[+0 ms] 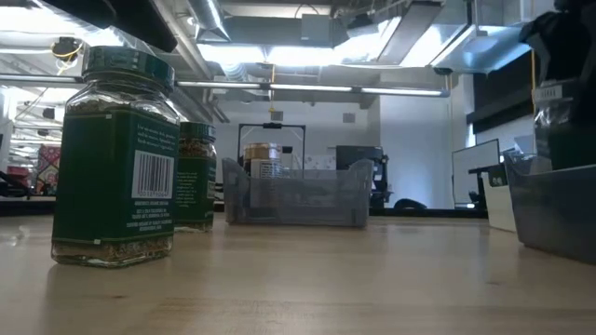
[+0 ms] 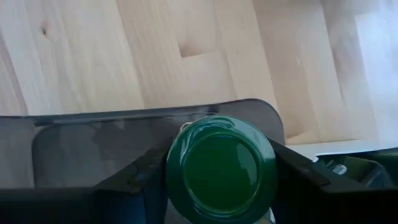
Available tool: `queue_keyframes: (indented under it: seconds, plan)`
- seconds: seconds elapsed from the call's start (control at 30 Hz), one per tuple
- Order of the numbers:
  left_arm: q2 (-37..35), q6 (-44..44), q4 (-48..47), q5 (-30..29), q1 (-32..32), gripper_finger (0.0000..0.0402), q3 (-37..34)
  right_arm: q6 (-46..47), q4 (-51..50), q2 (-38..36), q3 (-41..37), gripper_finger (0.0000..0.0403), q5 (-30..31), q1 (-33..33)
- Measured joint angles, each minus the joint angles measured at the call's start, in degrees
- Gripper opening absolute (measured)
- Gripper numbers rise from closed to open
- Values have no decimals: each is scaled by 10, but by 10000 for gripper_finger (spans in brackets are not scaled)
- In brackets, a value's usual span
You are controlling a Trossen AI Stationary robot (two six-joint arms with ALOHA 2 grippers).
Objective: Sort spices by type
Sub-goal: Put back all the green seasoning bottles into the bottom black bin
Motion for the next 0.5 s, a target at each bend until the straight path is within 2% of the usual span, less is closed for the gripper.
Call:
queue_keyframes:
  seconds: [0.33,0.5]
  plan:
    - [0,0,0,0,0,354,0,4,28,-2,-50,208,11,-4]
    - [0,3,0,0,0,354,0,12,28,-1,-51,239,10,-4]
